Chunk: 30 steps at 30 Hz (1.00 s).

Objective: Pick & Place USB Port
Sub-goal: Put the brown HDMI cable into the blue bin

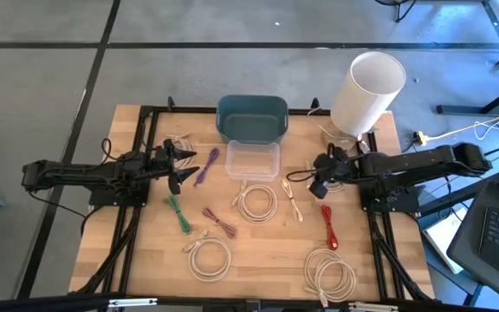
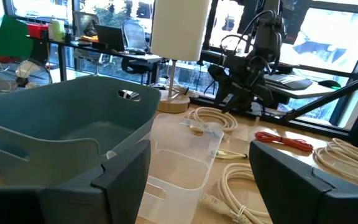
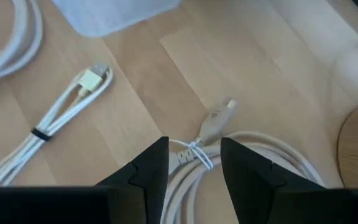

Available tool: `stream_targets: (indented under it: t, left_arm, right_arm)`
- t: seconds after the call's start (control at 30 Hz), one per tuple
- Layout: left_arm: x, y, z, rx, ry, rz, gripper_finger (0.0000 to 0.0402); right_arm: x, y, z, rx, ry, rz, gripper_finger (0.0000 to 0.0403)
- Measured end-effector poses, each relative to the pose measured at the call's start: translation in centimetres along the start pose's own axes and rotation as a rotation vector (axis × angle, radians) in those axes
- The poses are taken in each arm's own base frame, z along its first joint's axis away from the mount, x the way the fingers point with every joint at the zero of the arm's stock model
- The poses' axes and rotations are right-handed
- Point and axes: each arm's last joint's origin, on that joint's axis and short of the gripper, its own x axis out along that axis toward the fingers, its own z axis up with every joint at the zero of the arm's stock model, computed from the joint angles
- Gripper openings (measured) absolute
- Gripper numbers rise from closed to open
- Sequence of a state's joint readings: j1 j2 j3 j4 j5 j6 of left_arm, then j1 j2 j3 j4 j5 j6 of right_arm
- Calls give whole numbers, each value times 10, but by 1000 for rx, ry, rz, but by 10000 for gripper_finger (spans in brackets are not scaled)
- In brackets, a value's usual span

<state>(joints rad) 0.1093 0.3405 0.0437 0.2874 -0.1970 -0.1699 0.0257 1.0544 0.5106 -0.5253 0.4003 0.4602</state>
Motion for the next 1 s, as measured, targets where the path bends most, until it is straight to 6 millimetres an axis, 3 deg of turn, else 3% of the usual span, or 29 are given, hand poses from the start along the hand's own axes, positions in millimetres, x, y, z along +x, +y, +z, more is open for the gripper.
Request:
stream_targets:
  t: [1.0]
  left_arm:
    - [0,0,0,0,0,0,267]
  right_arm:
    - [2,1,-1,-27,15,1,148]
